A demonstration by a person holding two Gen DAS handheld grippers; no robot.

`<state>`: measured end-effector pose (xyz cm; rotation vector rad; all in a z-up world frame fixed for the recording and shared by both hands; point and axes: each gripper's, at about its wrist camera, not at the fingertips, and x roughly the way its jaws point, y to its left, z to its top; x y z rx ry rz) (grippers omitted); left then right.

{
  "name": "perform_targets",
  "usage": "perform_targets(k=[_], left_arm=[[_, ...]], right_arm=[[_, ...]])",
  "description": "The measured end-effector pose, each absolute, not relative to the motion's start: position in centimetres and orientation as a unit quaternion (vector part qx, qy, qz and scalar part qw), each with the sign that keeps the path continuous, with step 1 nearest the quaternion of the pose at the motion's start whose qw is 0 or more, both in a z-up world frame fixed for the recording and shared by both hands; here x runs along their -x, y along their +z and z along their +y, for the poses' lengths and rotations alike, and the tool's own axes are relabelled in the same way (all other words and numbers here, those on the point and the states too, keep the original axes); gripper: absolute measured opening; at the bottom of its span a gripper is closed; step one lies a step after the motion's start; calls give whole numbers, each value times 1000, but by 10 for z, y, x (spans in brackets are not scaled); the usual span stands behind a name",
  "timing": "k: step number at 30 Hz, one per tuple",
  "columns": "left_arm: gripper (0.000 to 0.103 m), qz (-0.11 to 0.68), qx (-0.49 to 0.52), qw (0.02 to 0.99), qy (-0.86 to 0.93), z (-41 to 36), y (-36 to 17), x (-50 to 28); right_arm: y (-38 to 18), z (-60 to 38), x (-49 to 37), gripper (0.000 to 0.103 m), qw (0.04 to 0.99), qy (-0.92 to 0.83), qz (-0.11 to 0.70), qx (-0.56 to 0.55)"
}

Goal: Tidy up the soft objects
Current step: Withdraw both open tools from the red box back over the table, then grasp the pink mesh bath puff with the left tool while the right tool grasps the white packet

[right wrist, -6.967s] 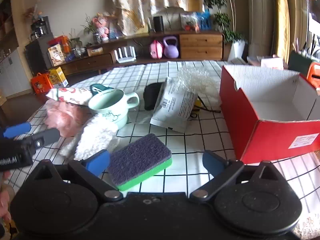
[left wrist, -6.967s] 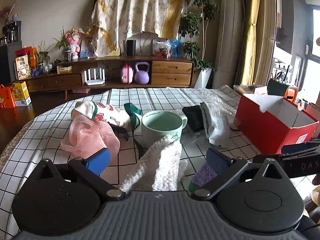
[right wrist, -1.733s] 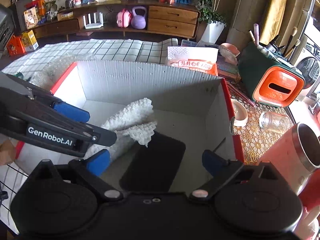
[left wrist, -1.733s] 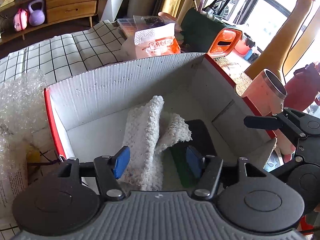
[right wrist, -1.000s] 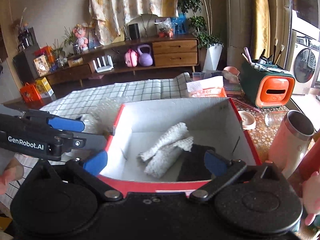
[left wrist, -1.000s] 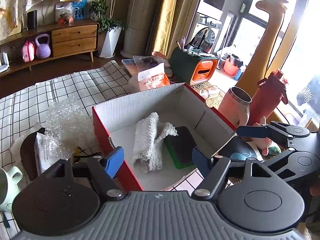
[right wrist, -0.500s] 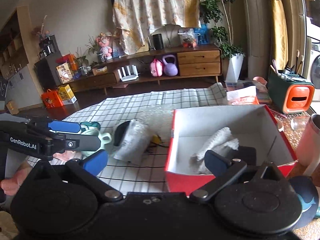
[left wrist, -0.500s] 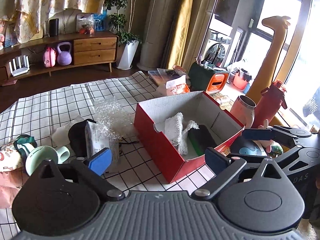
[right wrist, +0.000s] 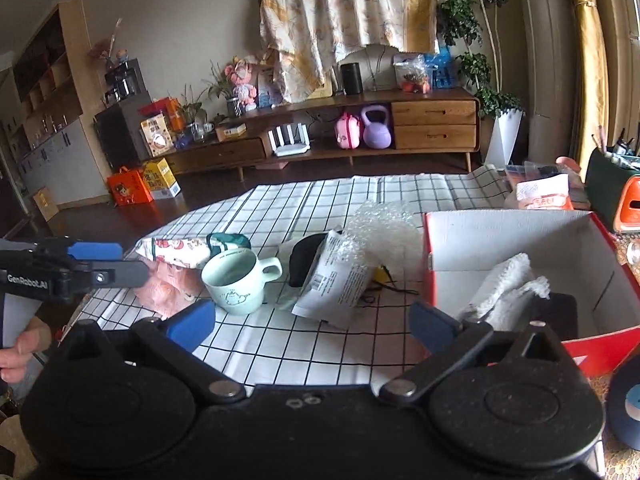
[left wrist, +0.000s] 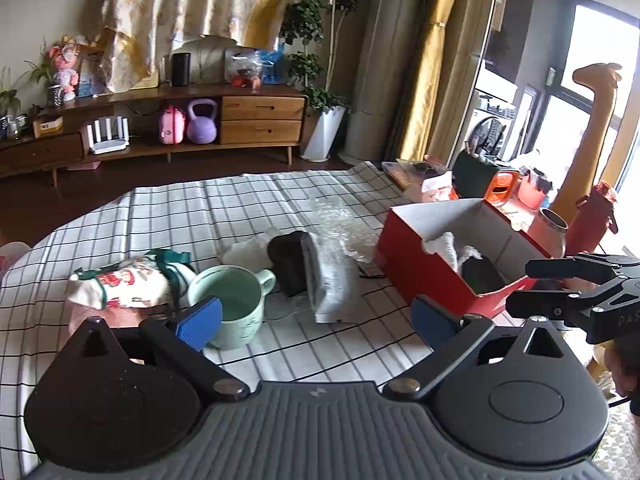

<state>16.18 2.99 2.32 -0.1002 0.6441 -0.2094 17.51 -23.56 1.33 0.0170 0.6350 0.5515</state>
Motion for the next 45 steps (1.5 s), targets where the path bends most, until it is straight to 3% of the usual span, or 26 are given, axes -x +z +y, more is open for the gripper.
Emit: perform_targets(k=[16,34,39,45], left_arm=[[101,331,106,936,58,159,-49,-176],[101,377,124,914,87,189,-121,-238],[100,380,139,910,88,195,-131,-246],[75,381,134,911,82,192,-131,-249]], right_arm=[[-50,-165,-238,98,908,231,350,-4],[-117,-142,-330,93,893,152,419,-56],[-125,-141,-334,85,890,152,427,-53],[-124,-141,-331,78,889,160,426,-56]])
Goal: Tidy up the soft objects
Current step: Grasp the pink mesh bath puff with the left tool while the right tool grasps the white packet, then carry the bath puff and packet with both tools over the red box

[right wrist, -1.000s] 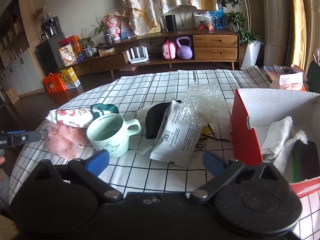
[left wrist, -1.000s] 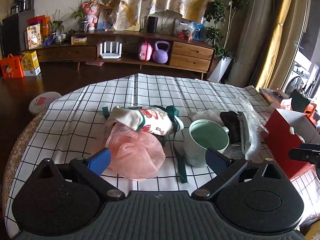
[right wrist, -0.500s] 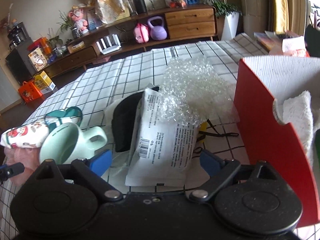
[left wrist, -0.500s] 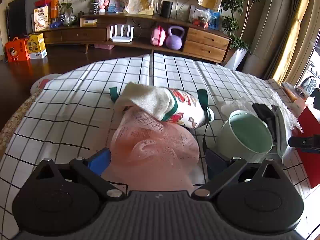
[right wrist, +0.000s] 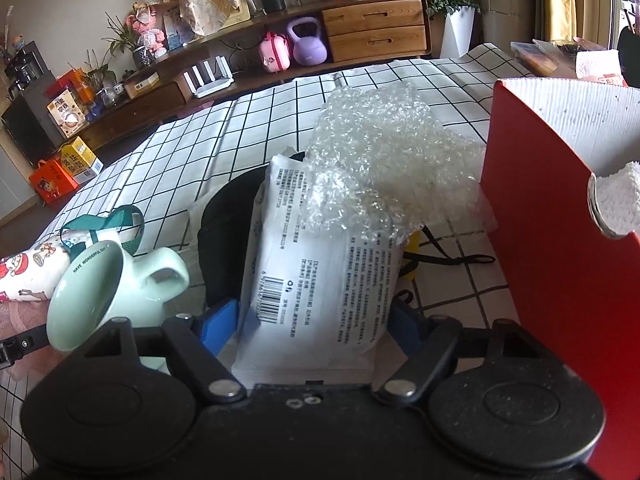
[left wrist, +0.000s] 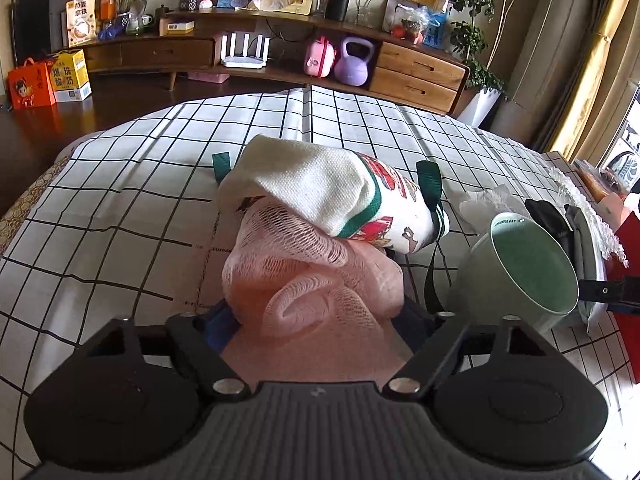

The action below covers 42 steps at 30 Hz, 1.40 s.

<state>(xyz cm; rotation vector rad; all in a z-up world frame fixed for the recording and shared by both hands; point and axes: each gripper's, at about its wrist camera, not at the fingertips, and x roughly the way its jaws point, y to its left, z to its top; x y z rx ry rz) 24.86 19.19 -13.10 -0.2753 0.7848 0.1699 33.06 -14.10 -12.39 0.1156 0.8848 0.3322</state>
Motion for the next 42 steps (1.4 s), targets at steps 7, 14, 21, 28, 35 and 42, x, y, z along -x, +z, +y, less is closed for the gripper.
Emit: perform_targets(k=[7,14,21,28,35,42], left_arm=[[41,385,119,911,94,186,-126,-245],[28,373,114,916,96,181,-113,-240],[21,356,111,924,87,175,-96,-229],[16,344,109,929,84,168,-77,-218],[16,323,115,937,69,155,-52,-201],[16,311,114,942,55,140,-32,-181]], right_arm=[[-116,-145,-326,73,890,161,423,-53],[-103,-152,-315,70,886,182,422,-61],[-88,-160,-296,70,880,203,424,-73],[-71,-169,-273,70,876,225,418,-87],[-52,-183,-249,70,873,247,407,-104],[-37,-204,-222,70,875,254,399,-106]])
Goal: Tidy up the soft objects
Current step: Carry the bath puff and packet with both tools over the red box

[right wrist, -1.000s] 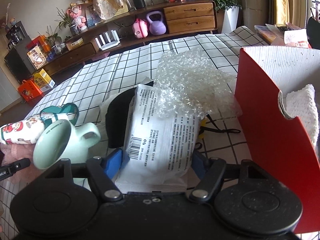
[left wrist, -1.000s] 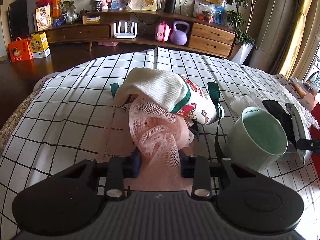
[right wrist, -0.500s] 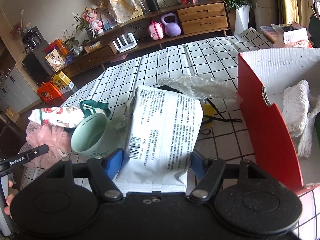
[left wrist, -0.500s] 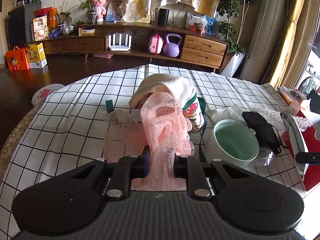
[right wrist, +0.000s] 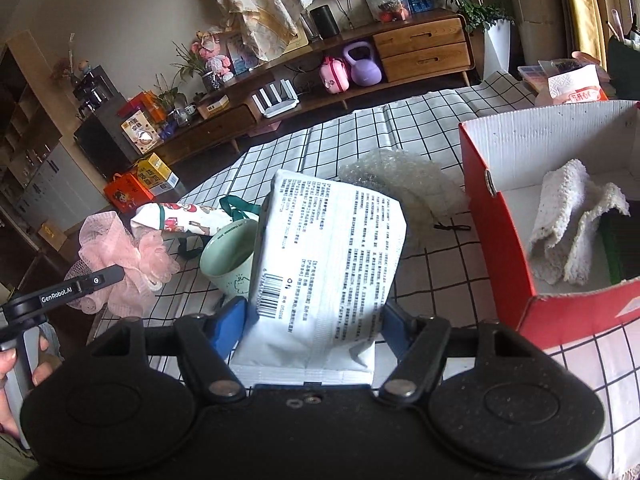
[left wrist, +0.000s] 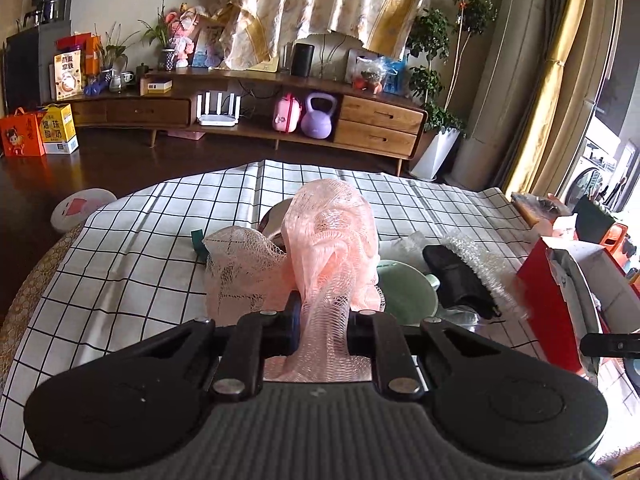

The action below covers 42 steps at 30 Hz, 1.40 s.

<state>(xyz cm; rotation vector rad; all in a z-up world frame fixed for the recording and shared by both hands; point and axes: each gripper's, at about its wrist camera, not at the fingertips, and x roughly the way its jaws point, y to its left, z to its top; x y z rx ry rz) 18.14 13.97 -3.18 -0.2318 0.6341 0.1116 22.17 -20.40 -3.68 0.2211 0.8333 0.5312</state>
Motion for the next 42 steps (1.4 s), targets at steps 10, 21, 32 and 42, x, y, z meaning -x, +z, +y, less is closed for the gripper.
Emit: perform_targets(k=[10,21,32,42], left_arm=[[15,281,125,951,26,120,6,-154],[16,280,114,952,-51,58,35,-163],[16,292,70,943,-142,-40,41,-203],[16,303,37,931,-201,-123,38,-238]], right_arm=[[-8,-242,-193,70,886,260,368,-109],[15,-288,-188,70,905,225,348,-95],[20,-330,-203,70,915,158,367,-57],[22,-367,-224,70,920,125,369,-35]])
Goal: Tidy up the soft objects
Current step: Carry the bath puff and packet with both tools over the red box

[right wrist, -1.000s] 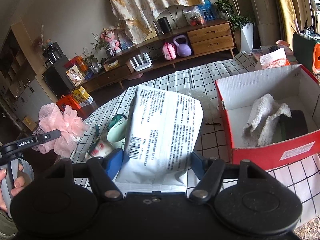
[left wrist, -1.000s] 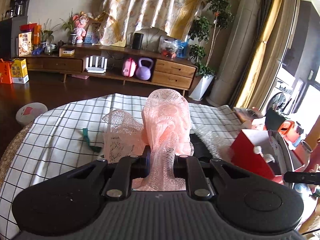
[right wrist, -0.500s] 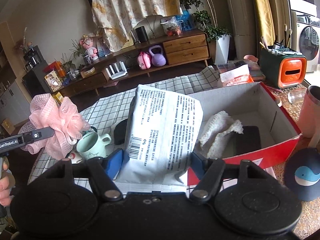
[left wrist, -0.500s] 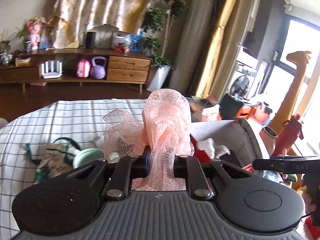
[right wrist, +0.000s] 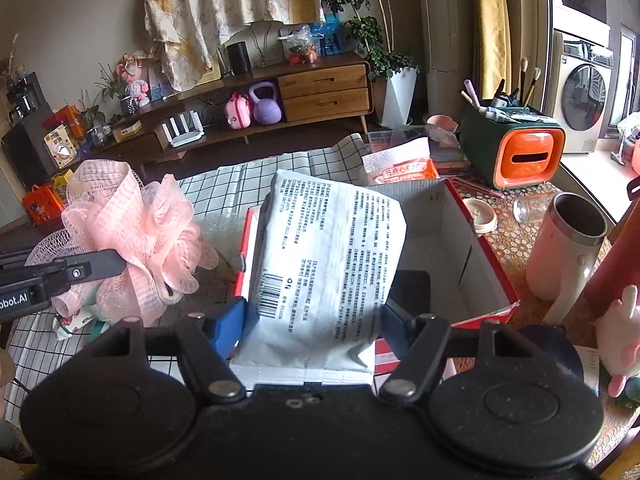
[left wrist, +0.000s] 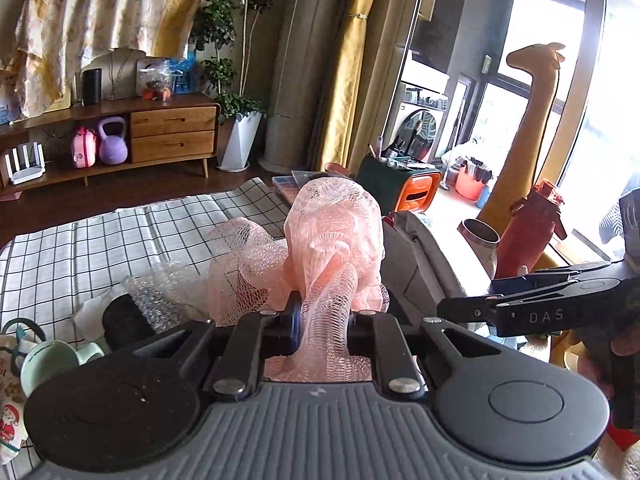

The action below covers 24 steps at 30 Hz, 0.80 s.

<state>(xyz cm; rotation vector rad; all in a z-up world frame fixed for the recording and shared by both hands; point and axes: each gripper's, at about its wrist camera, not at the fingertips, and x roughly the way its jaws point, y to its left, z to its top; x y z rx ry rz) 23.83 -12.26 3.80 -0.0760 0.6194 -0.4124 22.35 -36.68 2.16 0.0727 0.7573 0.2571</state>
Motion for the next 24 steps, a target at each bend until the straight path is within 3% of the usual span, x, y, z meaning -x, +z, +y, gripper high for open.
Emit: perform_targets(k=[11,24], left_arm=[[15,324,5,922,-213,-192,22,-287],[15,397,-26,895,-200,-243,-35,-338]], right_arm=[[-3,-410,-271,70,916,73,393,-27],[-43,-418,-339,70,897,67,436,-14]])
